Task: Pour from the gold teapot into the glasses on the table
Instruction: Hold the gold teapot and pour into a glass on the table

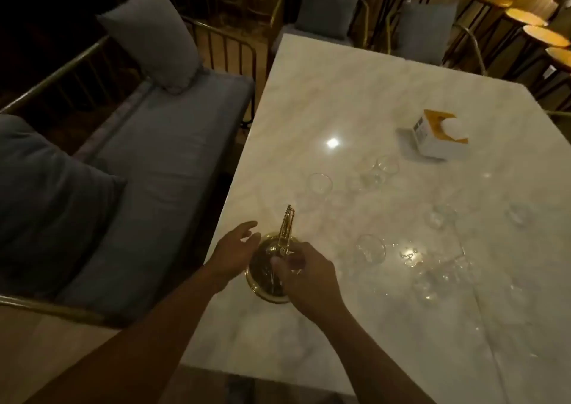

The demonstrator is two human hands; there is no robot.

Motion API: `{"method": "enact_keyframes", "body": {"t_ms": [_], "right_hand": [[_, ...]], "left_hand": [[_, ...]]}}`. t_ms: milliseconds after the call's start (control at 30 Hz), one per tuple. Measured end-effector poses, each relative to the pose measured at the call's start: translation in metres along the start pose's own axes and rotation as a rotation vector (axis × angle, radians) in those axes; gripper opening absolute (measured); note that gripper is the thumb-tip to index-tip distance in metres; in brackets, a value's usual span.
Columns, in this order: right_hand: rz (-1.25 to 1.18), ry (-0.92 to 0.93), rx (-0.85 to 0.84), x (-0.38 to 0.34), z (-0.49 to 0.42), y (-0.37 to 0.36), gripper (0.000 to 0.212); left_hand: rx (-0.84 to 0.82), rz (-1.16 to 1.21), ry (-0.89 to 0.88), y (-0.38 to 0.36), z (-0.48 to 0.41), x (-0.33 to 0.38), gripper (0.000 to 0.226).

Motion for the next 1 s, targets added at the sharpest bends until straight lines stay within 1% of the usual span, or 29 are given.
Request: {"method": "enact_keyframes", "body": {"t_ms": [167,300,400,500,567,633,700,733,833,867,967,1000], "right_hand": [[-0.054,-0.044,0.074,-0.005,0.011,-0.021,0.035],[-0.043,-0.065,0.142,-0.006,0.009,-0.029,0.038],[-0.042,-0.081,0.172,-0.008,0.01,-0.036,0.041],[-0.005,-0.098,0.199,-0.009,0.009,-0.04,0.042],[0.02,-0.098,0.196,-0.01,0.009,-0.043,0.04],[0.032,-0.097,0.198,-0.011,0.01,-0.045,0.038],[0.042,-0.101,0.21,-0.011,0.01,-0.047,0.037],[0.043,-0.106,0.216,-0.011,0.01,-0.048,0.037],[0.019,-0.109,0.23,-0.011,0.012,-0.048,0.034],[0.014,-0.11,0.233,-0.012,0.012,-0.047,0.032],[0.004,-0.118,0.234,-0.011,0.012,-0.046,0.027],[-0.001,-0.122,0.229,-0.011,0.012,-0.046,0.026]], "left_hand": [[-0.085,0.088,0.118,-0.007,0.004,-0.02,0.045],[-0.125,0.113,0.106,-0.008,0.004,-0.024,0.044],[-0.161,0.133,0.104,-0.009,0.005,-0.026,0.037],[-0.188,0.164,0.134,-0.009,0.004,-0.027,0.047],[-0.197,0.176,0.151,-0.008,0.003,-0.031,0.048],[-0.219,0.194,0.175,-0.007,0.002,-0.033,0.055],[-0.228,0.208,0.181,-0.006,0.002,-0.03,0.062],[-0.229,0.214,0.176,-0.006,0.002,-0.029,0.061],[-0.21,0.249,0.183,-0.006,0.004,-0.023,0.043],[-0.199,0.266,0.198,-0.006,0.004,-0.023,0.041],[-0.169,0.301,0.237,-0.006,0.003,-0.026,0.058],[-0.165,0.313,0.241,-0.007,0.003,-0.027,0.059]]}}
Point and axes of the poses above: each hand's wrist, its own z-axis away from the middle knuckle, its own y-axis out of the back of the hand, x = y × z, the point moved 2 cm from there along -z, towards the middle knuckle, and after that the axes turned 4 degrees about -y, right-handed, at the moved point
